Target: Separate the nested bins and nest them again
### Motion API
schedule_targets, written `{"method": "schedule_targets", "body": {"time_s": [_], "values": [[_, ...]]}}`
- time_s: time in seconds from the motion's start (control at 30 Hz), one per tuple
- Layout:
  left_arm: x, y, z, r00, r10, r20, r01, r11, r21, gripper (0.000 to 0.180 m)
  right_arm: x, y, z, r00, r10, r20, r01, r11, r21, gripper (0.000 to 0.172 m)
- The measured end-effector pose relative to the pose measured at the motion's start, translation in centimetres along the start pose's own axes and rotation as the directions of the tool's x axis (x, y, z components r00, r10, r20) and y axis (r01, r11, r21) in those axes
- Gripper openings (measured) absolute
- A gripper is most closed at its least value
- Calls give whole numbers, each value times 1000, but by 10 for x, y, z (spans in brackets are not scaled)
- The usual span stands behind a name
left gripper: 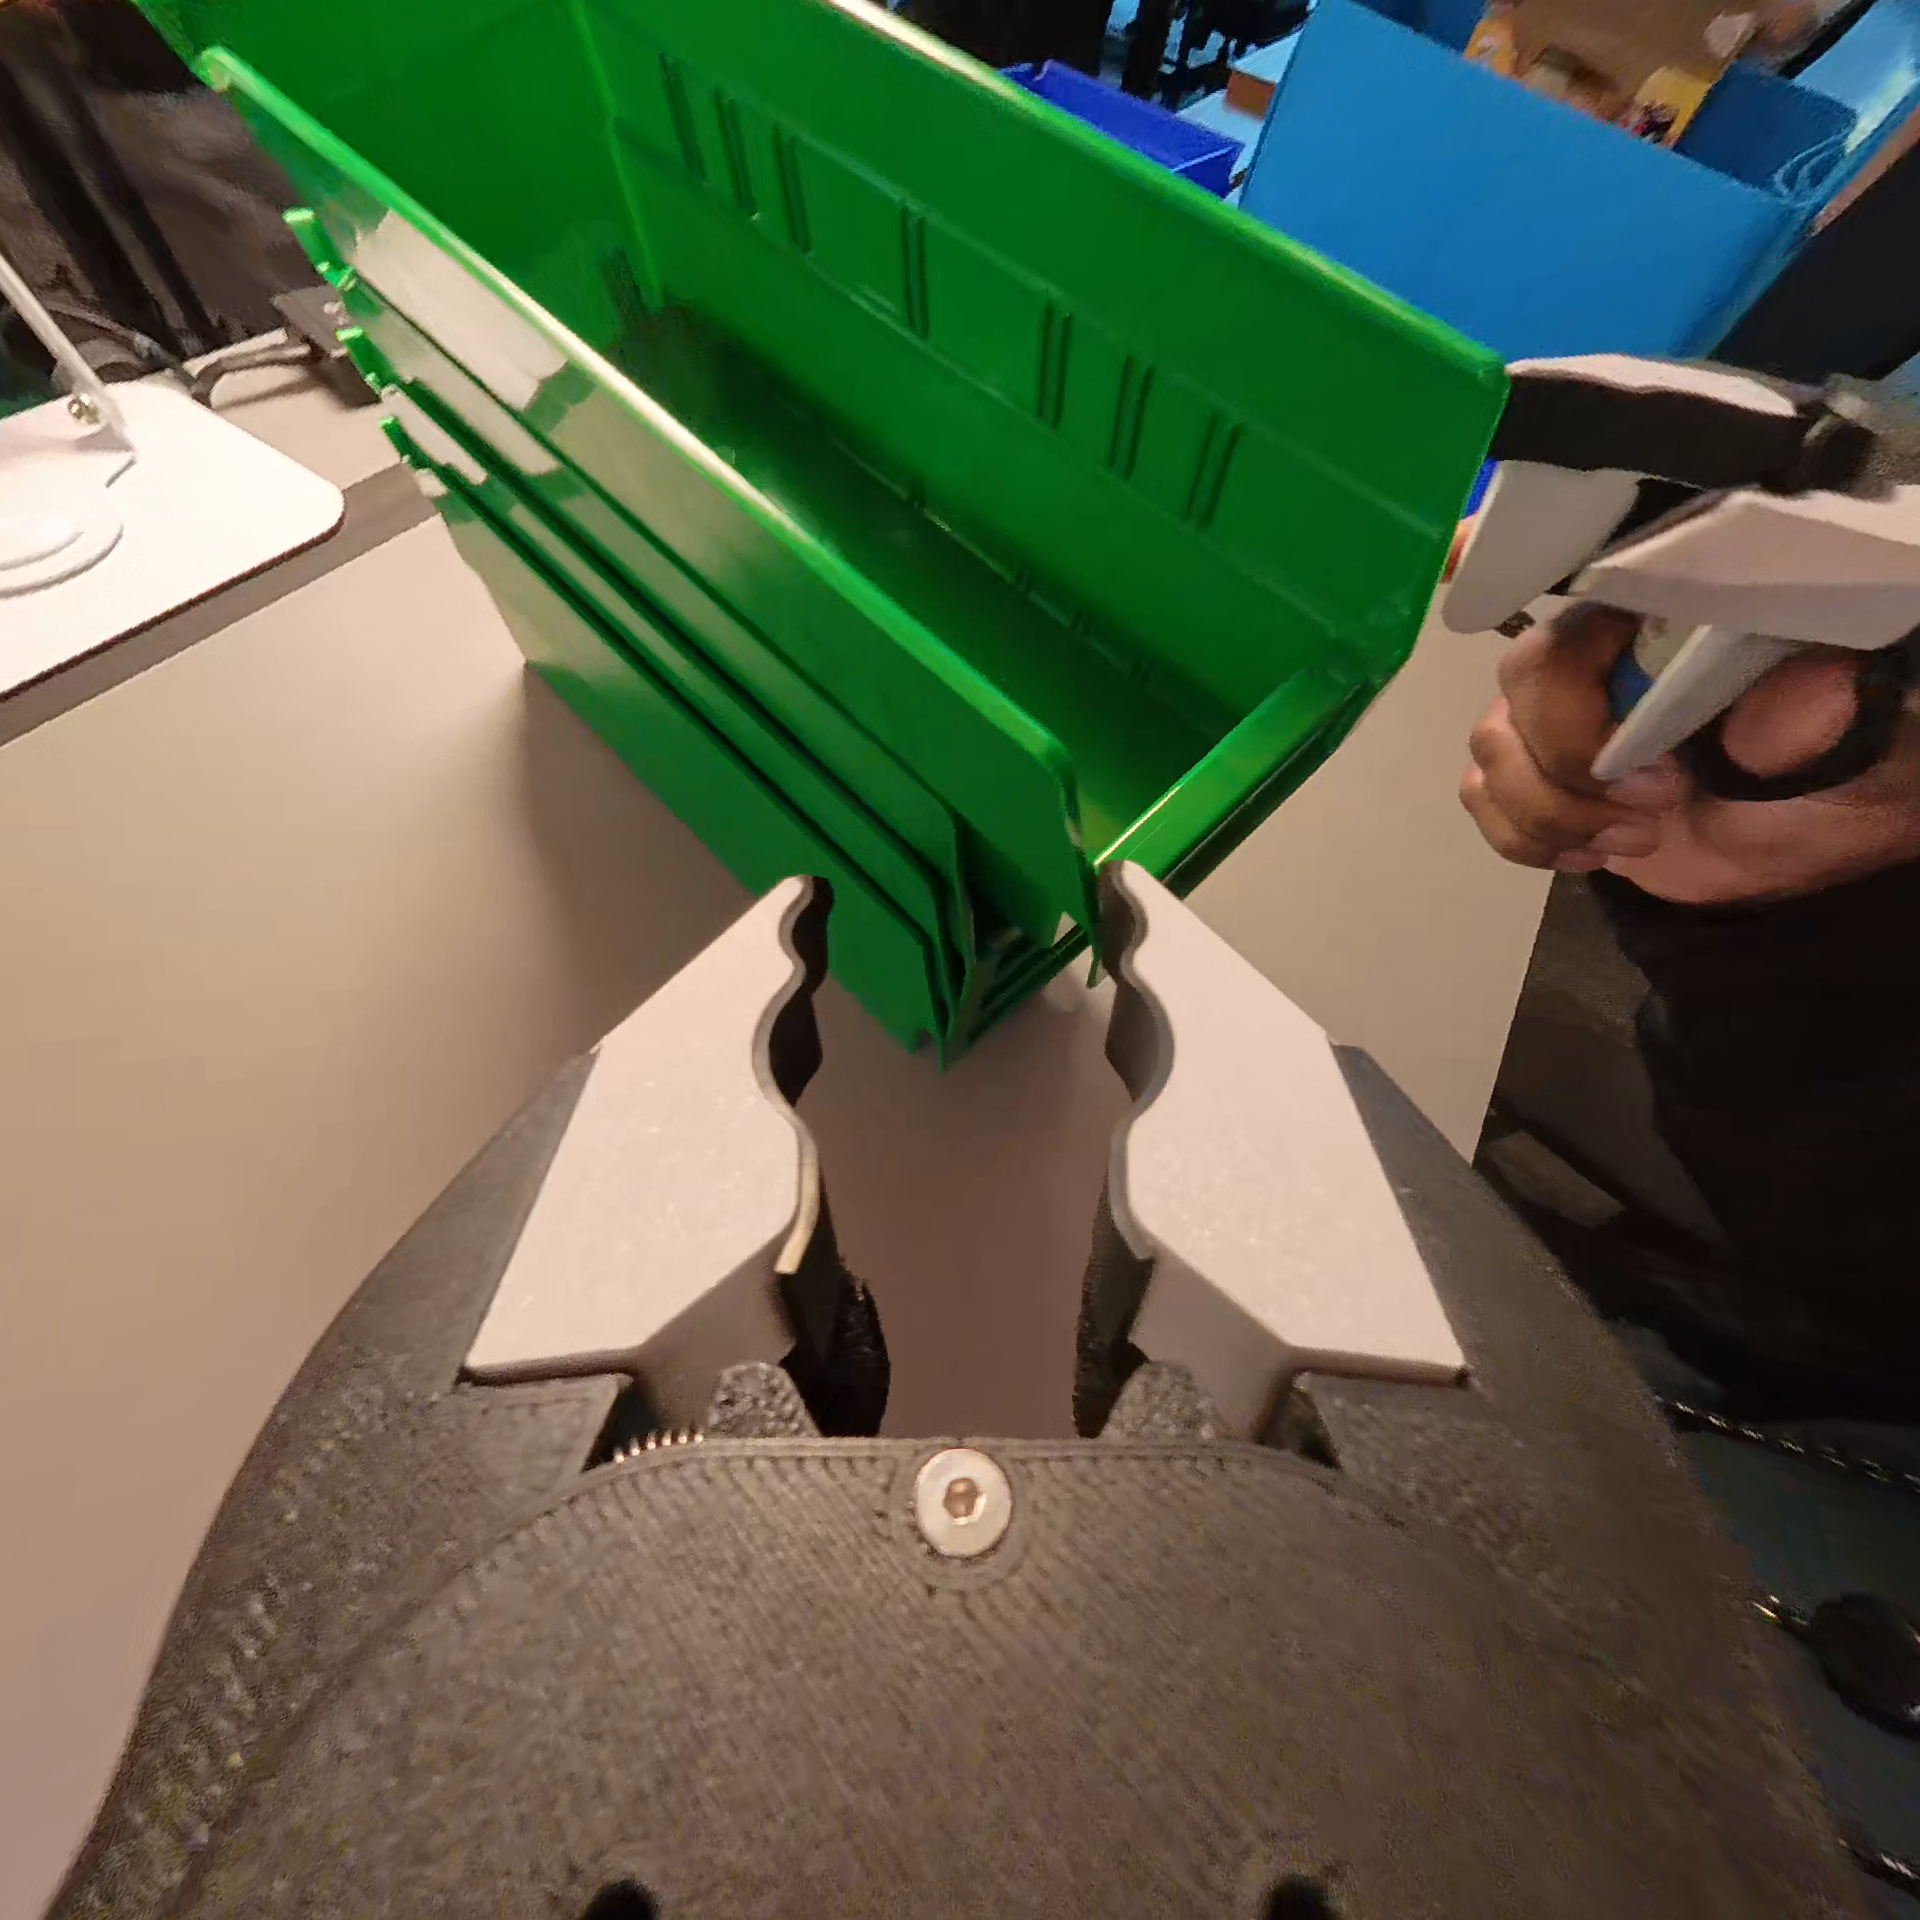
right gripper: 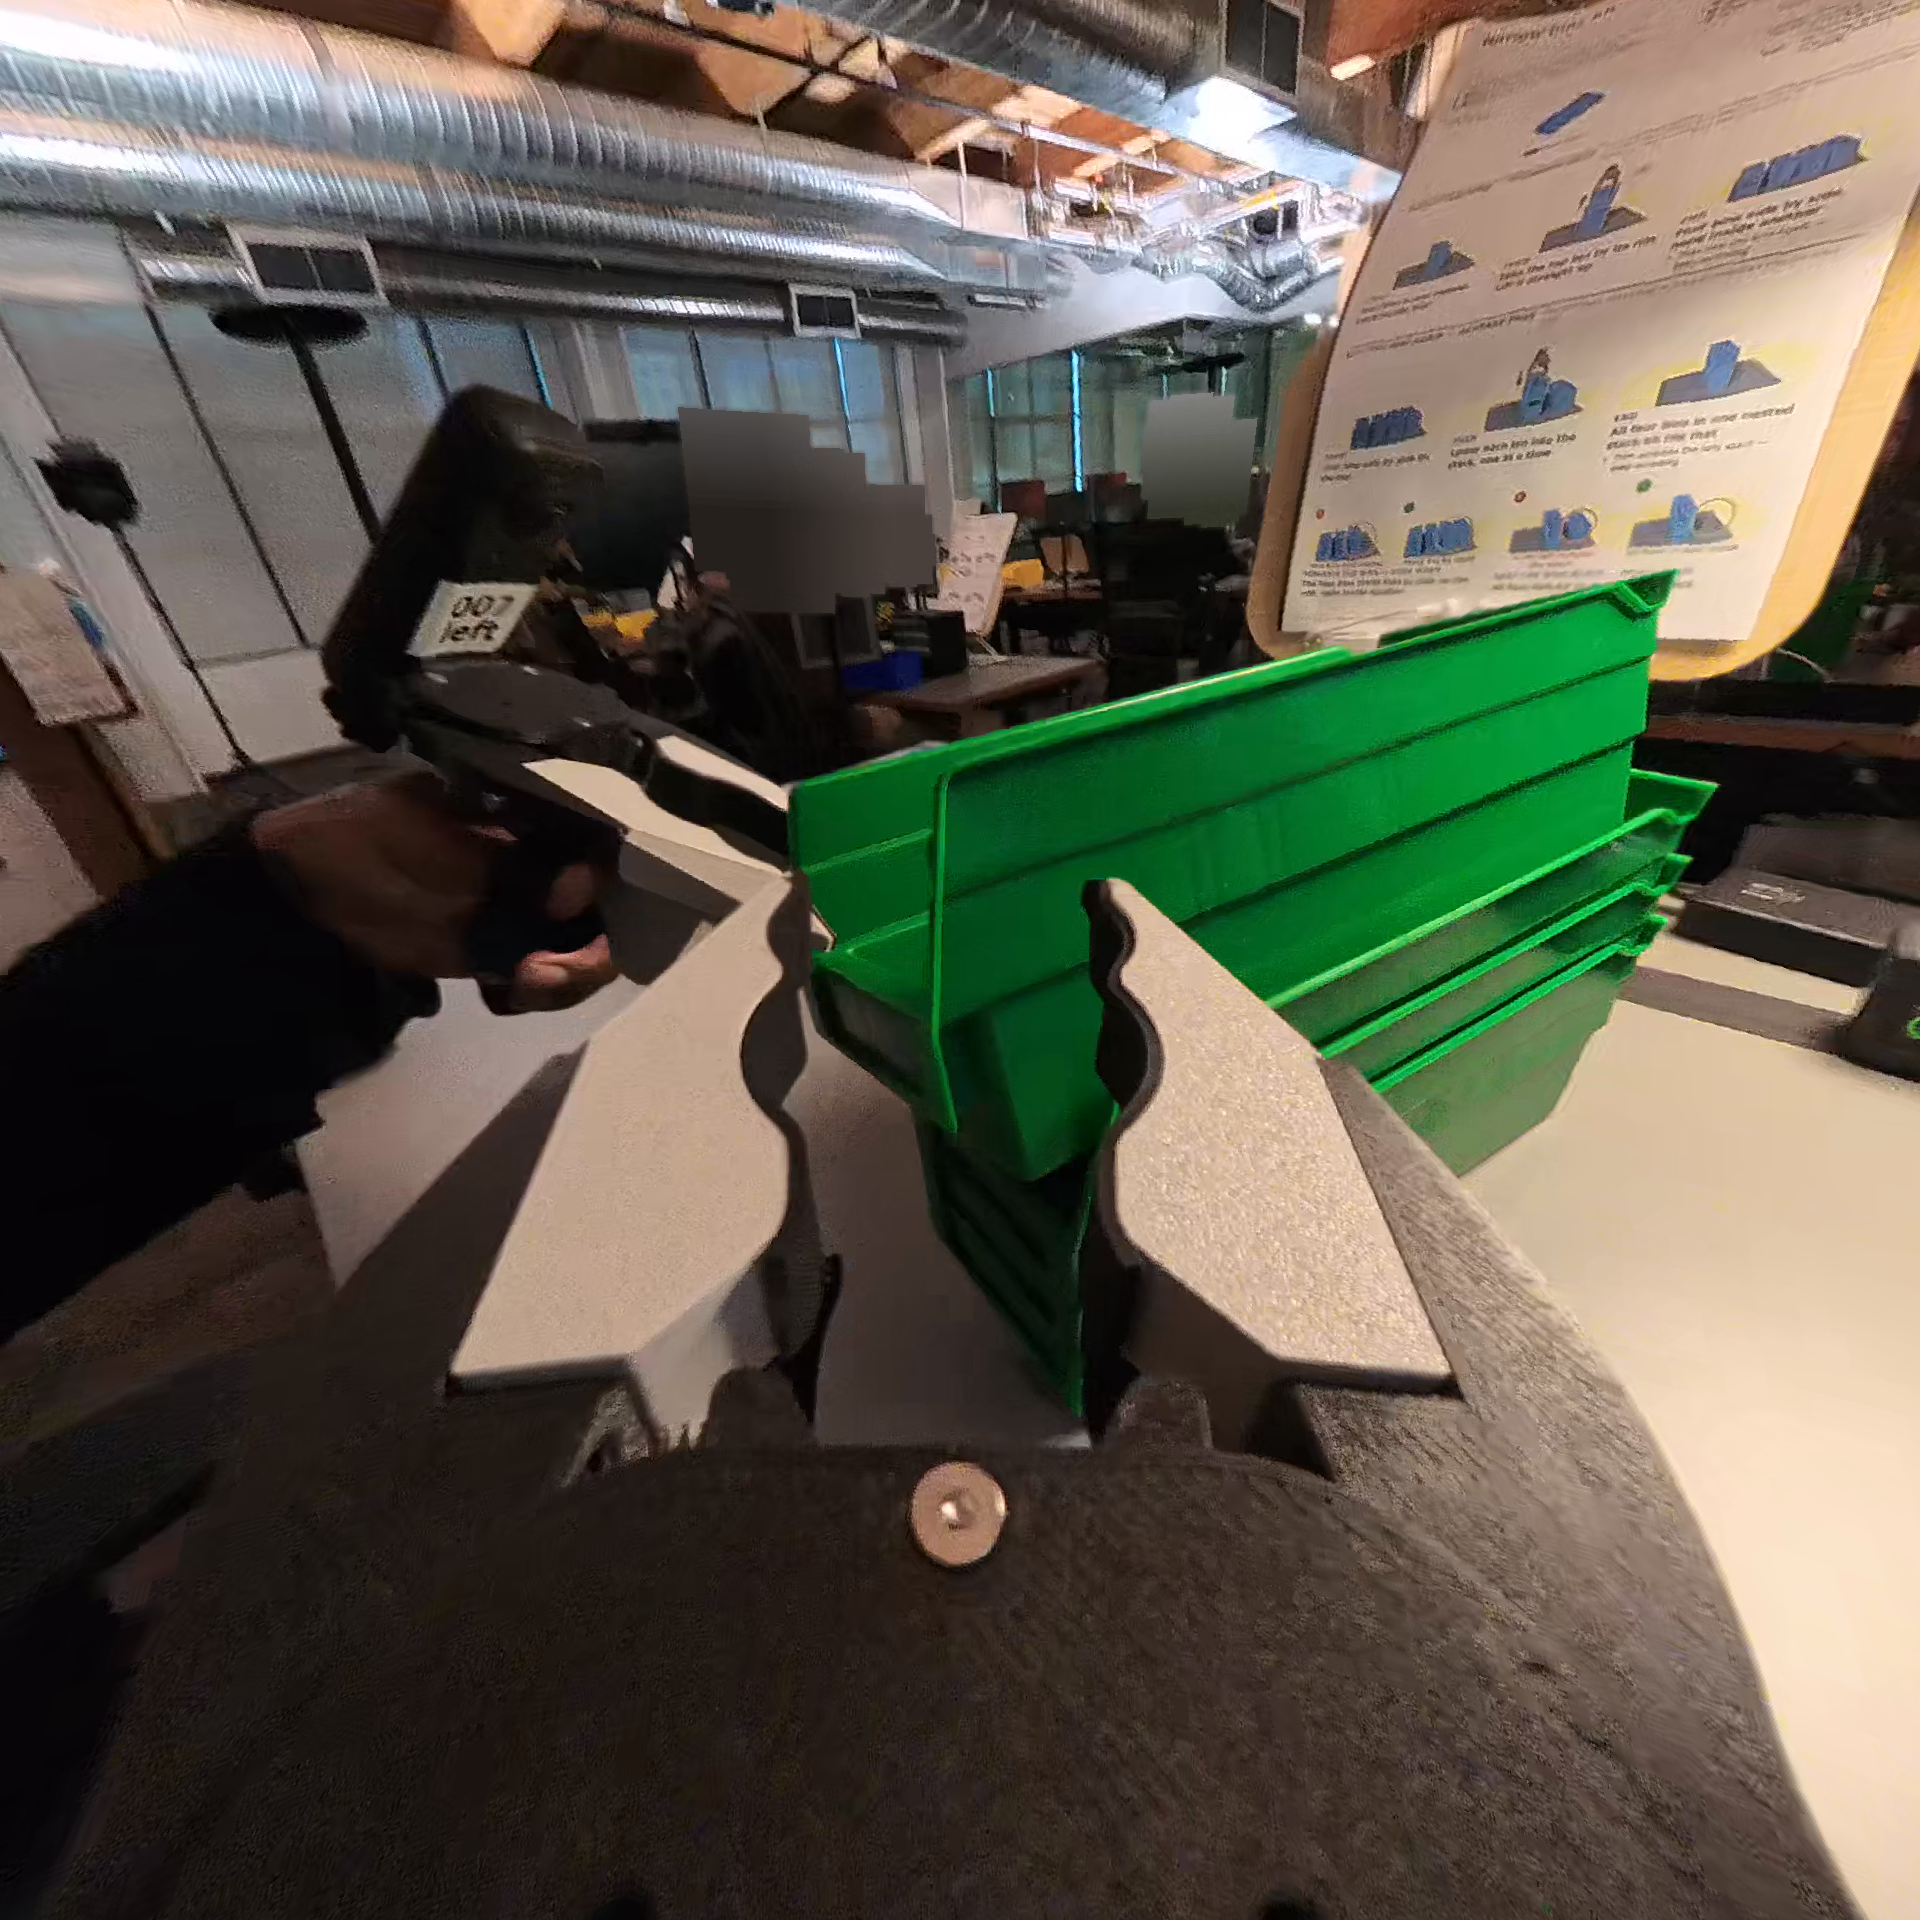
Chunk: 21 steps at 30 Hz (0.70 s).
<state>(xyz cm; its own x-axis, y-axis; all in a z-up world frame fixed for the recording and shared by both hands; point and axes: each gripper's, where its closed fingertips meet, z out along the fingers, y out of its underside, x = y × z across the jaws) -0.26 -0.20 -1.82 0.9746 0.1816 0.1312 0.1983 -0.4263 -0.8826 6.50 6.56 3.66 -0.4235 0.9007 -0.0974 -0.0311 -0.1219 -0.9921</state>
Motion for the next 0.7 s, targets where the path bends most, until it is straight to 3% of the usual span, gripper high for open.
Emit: {"method": "schedule_targets", "body": {"time_s": [0.17,0.3,0.47,0.57,0.7], "values": [[7,-16,10,997,77,20,-78,996,45,22,7,5,19,999,-14,-33,13,999,-46,22],[-5,-26,22,961,221,164,-224,975,0,17,22,2,21,995,5,-95,-7,1000,-14,17],[-12,-36,30,916,320,241,-327,945,-9,16,36,8,20,993,77,-92,-75,997,17,17],[-8,-24,38,928,322,185,-323,946,-27,21,44,23,18,989,101,-110,-102,995,-10,17],[3,-17,38,964,253,88,-256,966,34,41,44,29,12,987,139,-82,-139,990,9,19]]}}
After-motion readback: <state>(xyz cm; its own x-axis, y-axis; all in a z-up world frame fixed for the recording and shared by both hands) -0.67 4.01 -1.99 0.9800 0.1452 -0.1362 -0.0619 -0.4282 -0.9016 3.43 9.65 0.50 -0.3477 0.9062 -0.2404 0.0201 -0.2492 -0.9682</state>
